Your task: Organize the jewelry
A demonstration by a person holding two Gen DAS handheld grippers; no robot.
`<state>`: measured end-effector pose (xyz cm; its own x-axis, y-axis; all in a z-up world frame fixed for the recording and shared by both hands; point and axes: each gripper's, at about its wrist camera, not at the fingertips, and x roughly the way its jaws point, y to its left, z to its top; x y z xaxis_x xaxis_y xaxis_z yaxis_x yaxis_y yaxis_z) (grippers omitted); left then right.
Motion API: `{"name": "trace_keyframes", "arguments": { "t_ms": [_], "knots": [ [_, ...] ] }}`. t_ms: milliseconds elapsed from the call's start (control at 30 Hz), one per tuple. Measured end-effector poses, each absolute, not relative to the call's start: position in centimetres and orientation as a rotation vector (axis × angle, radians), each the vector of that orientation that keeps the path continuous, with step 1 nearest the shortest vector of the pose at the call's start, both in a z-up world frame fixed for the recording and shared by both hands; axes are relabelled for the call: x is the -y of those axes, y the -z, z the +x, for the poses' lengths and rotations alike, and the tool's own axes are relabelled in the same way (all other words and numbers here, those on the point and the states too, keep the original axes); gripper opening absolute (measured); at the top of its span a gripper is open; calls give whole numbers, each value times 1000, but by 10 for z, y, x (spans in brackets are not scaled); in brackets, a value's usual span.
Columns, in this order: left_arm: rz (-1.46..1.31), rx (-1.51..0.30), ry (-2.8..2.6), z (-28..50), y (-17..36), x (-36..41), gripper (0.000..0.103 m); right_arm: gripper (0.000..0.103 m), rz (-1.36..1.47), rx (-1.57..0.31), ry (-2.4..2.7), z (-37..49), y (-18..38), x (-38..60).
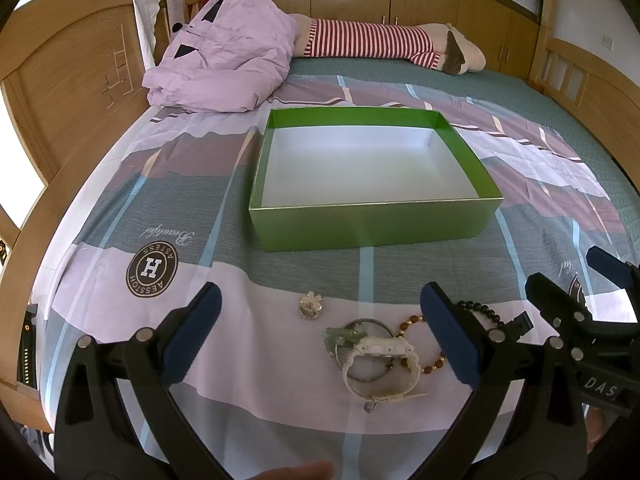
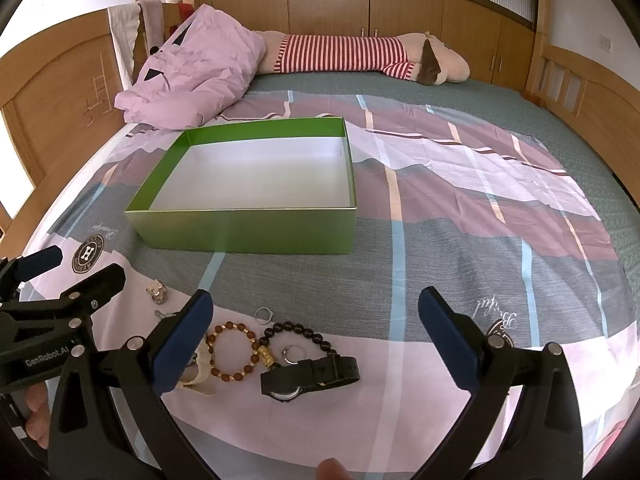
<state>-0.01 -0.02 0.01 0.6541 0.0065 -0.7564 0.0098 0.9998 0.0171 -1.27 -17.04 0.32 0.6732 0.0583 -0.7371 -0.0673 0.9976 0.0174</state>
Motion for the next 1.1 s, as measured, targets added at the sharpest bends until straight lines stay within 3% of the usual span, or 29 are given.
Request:
{"name": "trace_keyframes", "arguments": {
  "t_ms": [1100],
  "knots": [
    [23, -860, 0, 0, 0, 0, 101, 102, -17, -825, -70, -14, -4, 165]
  ]
}}
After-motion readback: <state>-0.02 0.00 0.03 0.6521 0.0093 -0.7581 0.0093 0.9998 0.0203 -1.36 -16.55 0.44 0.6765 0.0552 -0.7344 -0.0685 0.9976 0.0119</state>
